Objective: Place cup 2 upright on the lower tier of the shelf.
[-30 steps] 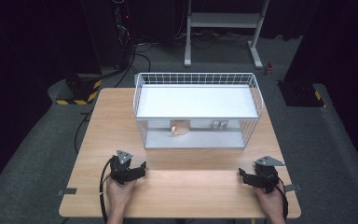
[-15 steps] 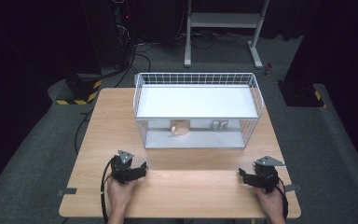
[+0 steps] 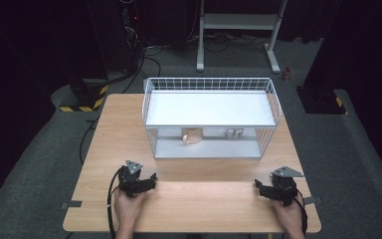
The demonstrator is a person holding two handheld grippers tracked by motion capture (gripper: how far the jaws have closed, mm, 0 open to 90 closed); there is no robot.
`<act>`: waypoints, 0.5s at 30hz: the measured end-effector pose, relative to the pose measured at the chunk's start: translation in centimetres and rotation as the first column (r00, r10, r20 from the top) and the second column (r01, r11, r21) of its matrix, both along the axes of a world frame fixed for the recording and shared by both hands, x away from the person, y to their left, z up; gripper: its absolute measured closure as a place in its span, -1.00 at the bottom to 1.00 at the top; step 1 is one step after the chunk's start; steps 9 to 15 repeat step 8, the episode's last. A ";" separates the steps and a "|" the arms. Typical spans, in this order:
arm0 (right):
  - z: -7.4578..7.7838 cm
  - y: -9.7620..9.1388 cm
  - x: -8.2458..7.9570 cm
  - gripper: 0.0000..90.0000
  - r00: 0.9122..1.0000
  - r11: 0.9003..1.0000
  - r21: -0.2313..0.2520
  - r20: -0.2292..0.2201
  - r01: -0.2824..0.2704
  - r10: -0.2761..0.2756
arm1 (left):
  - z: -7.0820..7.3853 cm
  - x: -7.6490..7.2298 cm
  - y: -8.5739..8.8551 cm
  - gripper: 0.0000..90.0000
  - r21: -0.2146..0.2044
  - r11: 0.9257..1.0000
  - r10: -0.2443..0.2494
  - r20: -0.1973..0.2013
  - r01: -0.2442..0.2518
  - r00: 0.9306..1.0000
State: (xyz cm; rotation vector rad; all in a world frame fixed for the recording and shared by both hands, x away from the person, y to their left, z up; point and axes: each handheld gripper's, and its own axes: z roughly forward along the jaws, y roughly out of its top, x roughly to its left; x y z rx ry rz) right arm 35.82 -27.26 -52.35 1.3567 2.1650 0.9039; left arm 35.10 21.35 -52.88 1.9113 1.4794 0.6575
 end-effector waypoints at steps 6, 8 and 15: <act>0.0 0.0 0.0 -0.49 1.000 1.000 0.000 0.000 0.000 0.000 | 0.0 0.0 0.0 -0.65 -0.004 1.000 0.001 -0.003 -0.001 1.000; 0.0 0.0 0.0 -0.49 1.000 1.000 0.000 0.002 -0.002 0.002 | 0.0 0.0 0.0 -0.65 -0.004 1.000 0.001 -0.003 -0.001 1.000; 0.0 0.0 0.0 -0.49 1.000 1.000 0.000 0.002 -0.002 0.002 | 0.0 0.0 0.0 -0.65 -0.004 1.000 0.001 -0.003 -0.001 1.000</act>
